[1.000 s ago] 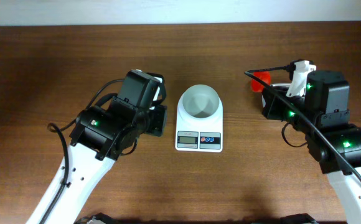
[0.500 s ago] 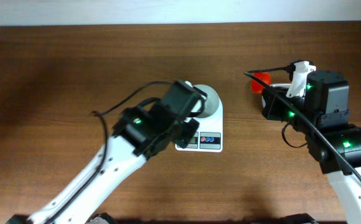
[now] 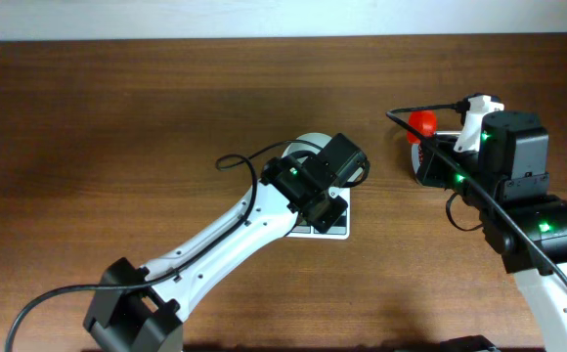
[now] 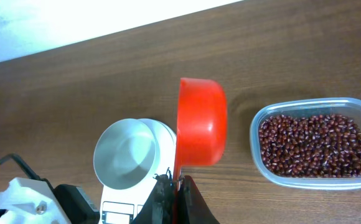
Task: Scoop item into bowl and weigh 50g on scale
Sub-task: 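Press the scale's tare button with the left gripper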
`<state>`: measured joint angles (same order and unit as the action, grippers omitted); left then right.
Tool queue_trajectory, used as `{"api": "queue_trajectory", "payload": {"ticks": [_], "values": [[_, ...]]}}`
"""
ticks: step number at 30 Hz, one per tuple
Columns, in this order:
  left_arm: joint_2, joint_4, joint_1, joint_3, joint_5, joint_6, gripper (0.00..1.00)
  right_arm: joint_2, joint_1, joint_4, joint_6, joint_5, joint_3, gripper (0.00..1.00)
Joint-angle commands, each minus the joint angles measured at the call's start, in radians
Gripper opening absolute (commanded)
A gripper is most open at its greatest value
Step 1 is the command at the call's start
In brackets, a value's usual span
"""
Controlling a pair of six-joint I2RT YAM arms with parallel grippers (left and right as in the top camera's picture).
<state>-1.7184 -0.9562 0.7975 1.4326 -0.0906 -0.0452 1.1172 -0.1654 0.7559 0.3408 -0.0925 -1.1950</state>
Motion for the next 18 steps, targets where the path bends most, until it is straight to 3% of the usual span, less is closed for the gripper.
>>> {"api": "queue_trajectory", "payload": {"ticks": [1,18], "values": [[-0.029,0.003,0.003,0.004,0.003,0.017,0.00,-0.011,0.006,-0.003,0.008,0.027,-0.022,0.04],[-0.038,0.156,0.055,-0.143,-0.008,0.016,0.00,0.035,0.062,0.000,0.004,0.019,-0.022,0.04]]}}
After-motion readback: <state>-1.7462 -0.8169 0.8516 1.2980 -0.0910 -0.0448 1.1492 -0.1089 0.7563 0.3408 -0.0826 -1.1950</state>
